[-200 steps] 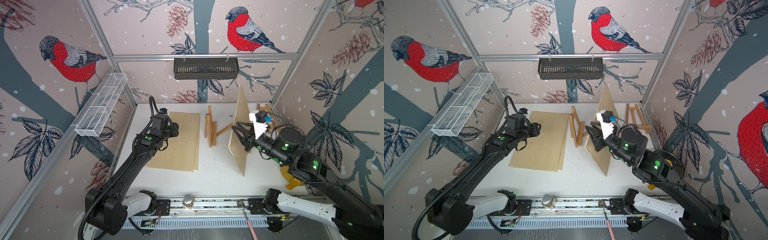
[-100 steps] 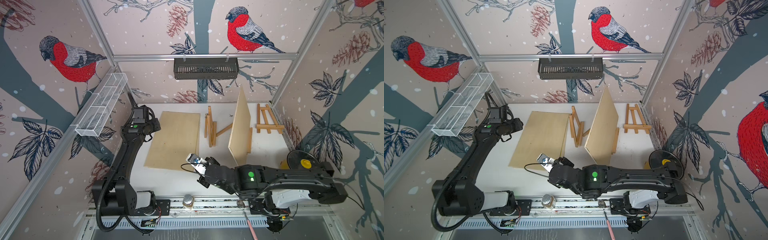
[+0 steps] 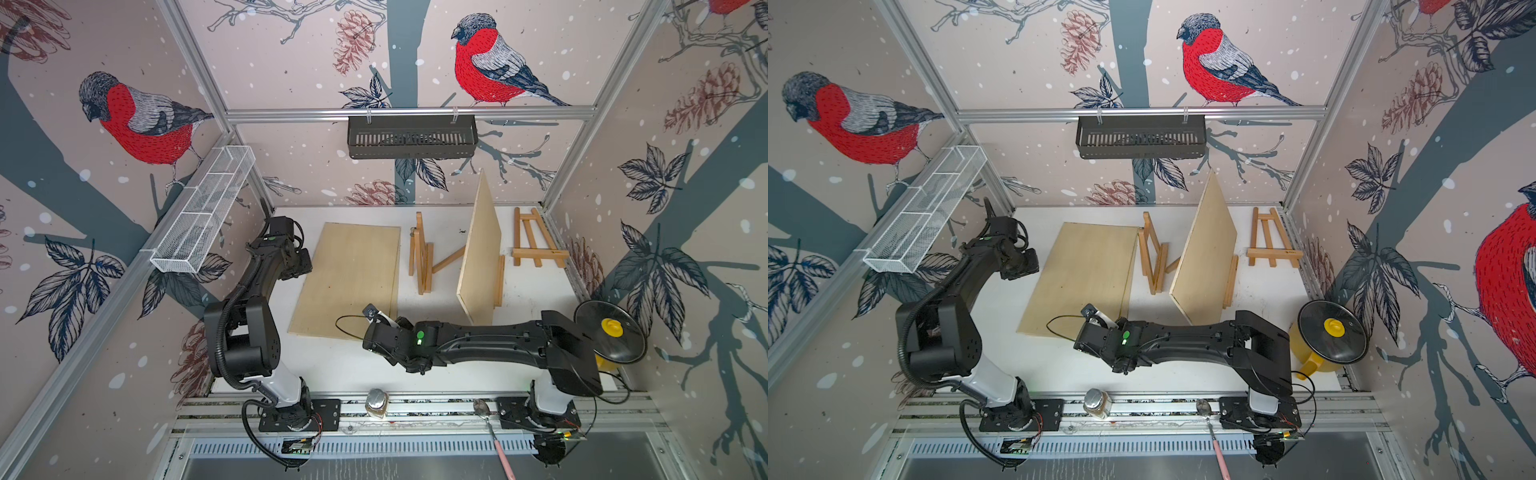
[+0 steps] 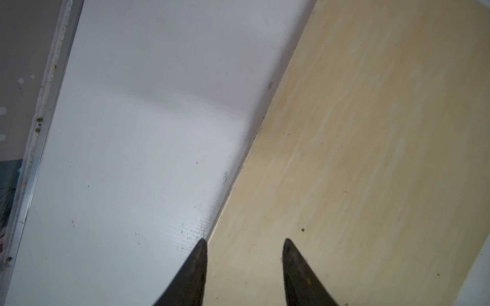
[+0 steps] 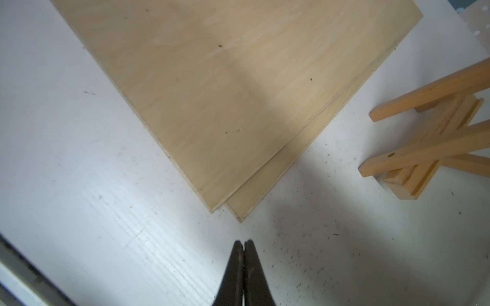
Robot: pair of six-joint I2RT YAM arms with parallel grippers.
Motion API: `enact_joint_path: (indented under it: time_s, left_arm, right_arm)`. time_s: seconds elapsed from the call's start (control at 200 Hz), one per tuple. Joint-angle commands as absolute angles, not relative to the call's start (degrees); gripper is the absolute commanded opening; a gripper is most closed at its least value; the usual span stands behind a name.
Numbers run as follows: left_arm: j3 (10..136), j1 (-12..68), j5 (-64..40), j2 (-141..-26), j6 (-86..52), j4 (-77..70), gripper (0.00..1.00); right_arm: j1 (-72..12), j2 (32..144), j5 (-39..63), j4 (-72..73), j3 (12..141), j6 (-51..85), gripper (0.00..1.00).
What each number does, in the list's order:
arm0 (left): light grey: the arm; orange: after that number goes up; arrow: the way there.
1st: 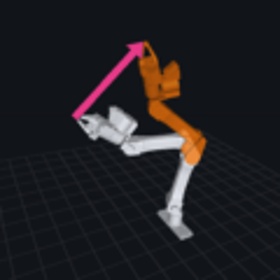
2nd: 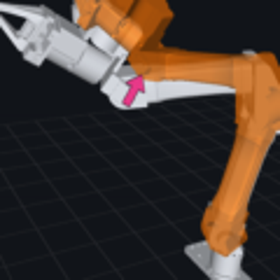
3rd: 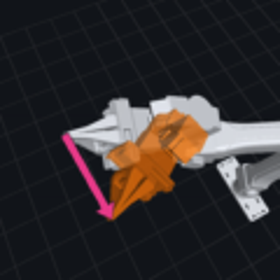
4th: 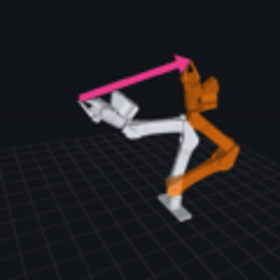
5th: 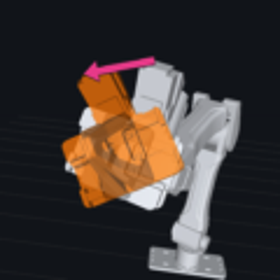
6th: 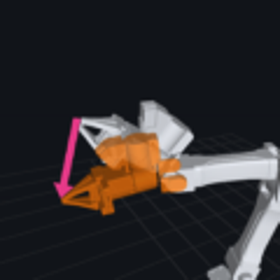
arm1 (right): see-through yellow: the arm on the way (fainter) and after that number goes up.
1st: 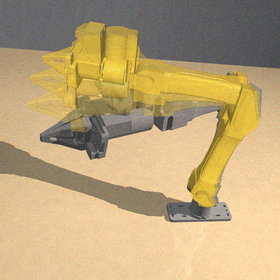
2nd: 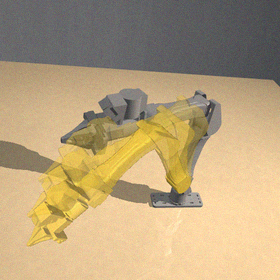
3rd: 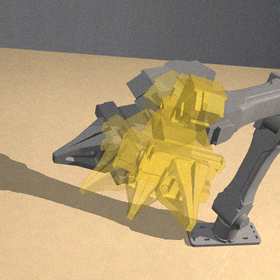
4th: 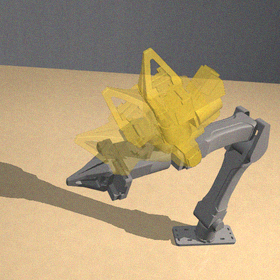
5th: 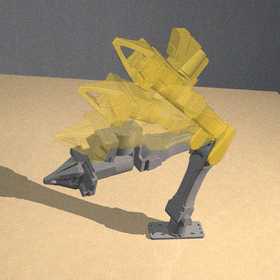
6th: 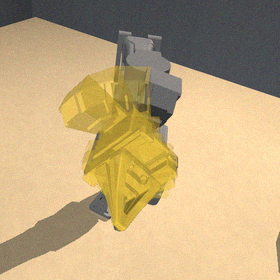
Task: Disassemble the easel
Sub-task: Adjust the drawing board.
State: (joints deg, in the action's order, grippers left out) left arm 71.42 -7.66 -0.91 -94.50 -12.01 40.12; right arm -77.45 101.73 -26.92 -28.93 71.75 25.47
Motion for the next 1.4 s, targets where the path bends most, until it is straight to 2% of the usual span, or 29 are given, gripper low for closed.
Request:
enact_joint_path:
  time_s: [0.0, 0.165, 0.39, 0.505, 0.585, 1.396]
  left_arm:
    - [71.0, -8.1, 0.5, -97.0, -11.1, 40.1, 0.47]
    - [71.1, -8.3, 2.6, -101.8, -11.6, 41.4, 0.45]
    - [69.5, -8.5, 9.2, -101.2, -13.2, 42.2, 0.44]
    - [68.9, -9.1, 10.7, -102.1, -13.8, 42.8, 0.27]
    - [68.5, -9.2, 10.4, -103.5, -13.7, 43.0, 0.21]
    - [67.6, -9.2, 6.0, -108.5, -13.1, 45.4, 0.22]
  right_arm:
    - [-75.5, 103.0, -26.3, -27.4, 71.5, 27.7, 0.06]
    - [-72.6, 105.7, -23.1, -25.6, 71.3, 27.4, 0.06]
    - [-70.7, 107.0, -19.8, -23.6, 70.2, 27.7, 0.06]
    - [-69.8, 106.8, -18.9, -23.1, 69.4, 27.4, 0.06]
    - [-69.2, 106.6, -18.3, -22.8, 68.9, 27.4, 0.06]
    - [-65.3, 108.5, -10.6, -19.3, 66.7, 27.4, 0.05]
